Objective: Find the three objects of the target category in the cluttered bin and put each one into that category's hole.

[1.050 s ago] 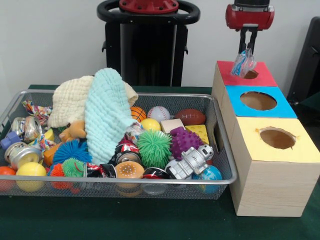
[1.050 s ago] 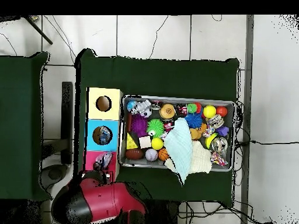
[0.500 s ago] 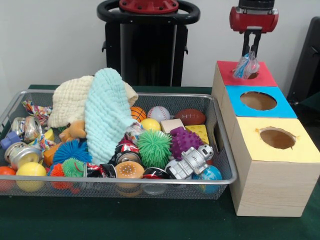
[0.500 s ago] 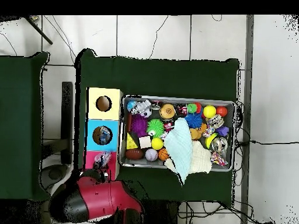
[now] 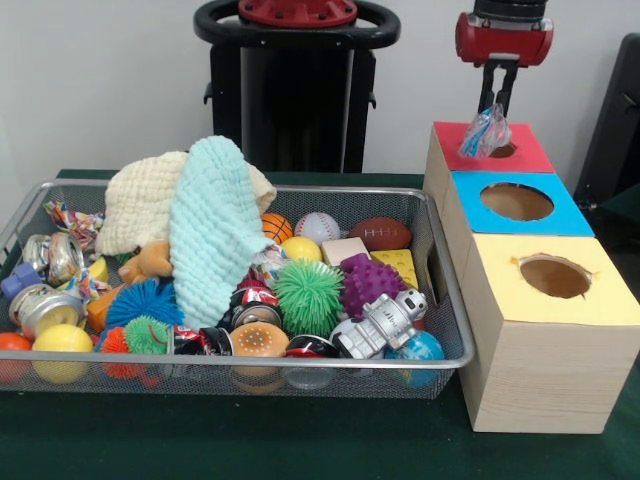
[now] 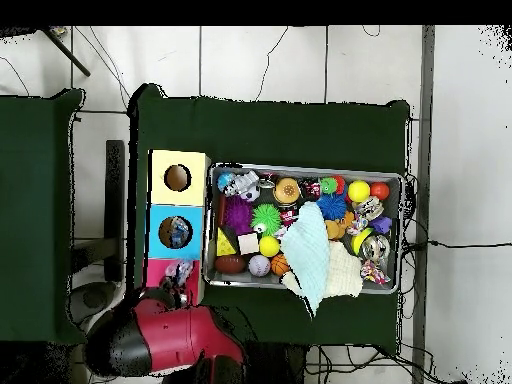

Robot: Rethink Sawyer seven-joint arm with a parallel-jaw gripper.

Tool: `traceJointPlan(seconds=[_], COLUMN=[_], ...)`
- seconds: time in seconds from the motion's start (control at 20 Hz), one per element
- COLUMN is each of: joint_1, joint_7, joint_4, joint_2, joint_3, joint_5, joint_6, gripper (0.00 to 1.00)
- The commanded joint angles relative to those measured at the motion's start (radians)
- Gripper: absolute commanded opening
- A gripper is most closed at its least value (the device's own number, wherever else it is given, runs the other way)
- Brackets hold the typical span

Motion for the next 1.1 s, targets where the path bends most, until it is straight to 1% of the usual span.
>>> traceJointPlan(seconds=[0.05,0.85,1.1], joint_1=[0.001,0.026,0.038], joint_7=[0.153,0.135,0.137], joint_4=[-0.133,-0.195,-0.199], joint_2=[0.045,0.051,0.061], joint_3=[-0.003,-0.013,-0.018], joint_5=[0.043,0.018,0.008], joint_6=[0.143,0.205,0.201], gripper=[0.00,0.00,0.00])
